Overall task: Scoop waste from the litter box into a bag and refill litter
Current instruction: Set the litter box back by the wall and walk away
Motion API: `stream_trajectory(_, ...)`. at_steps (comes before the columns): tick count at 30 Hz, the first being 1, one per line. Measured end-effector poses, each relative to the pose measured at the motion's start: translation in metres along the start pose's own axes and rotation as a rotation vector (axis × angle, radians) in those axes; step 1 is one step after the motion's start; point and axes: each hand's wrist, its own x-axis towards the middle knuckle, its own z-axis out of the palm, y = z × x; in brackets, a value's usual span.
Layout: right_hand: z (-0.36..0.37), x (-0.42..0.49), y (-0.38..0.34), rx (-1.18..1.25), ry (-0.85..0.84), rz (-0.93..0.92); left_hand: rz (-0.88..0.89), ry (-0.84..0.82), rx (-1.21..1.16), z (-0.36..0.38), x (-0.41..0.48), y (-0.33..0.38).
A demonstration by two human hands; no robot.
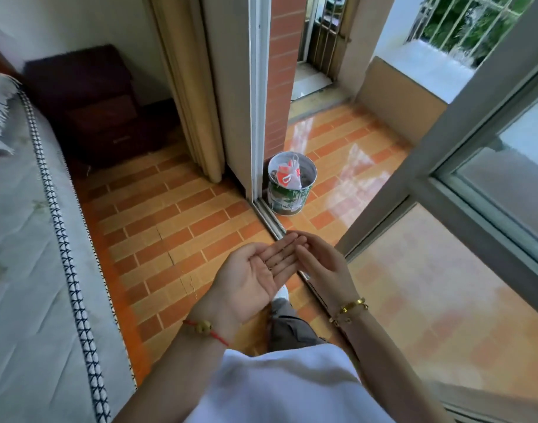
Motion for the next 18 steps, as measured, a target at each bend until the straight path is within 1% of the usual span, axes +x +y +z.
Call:
stream_trajectory(5,-0.008,0.106,-0.004,0.019,-0.042,0.006,0.037,0.021,-0.026,0.026,0.073,0.062)
stream_trajectory(12,-0.028,0.258,-0.038,-0.030,-0.111,-0.039,0.107,0.025,-0.038,0.085,0.173,0.154)
stream_trajectory(15,-0.033,0.312,-0.050,-0.063,-0.137,-0.052,0.121,0.027,-0.034,0.104,0.206,0.187)
stream_trajectory(18,-0.037,0.355,-0.054,-0.077,-0.125,-0.047,0.123,0.025,-0.029,0.120,0.236,0.214)
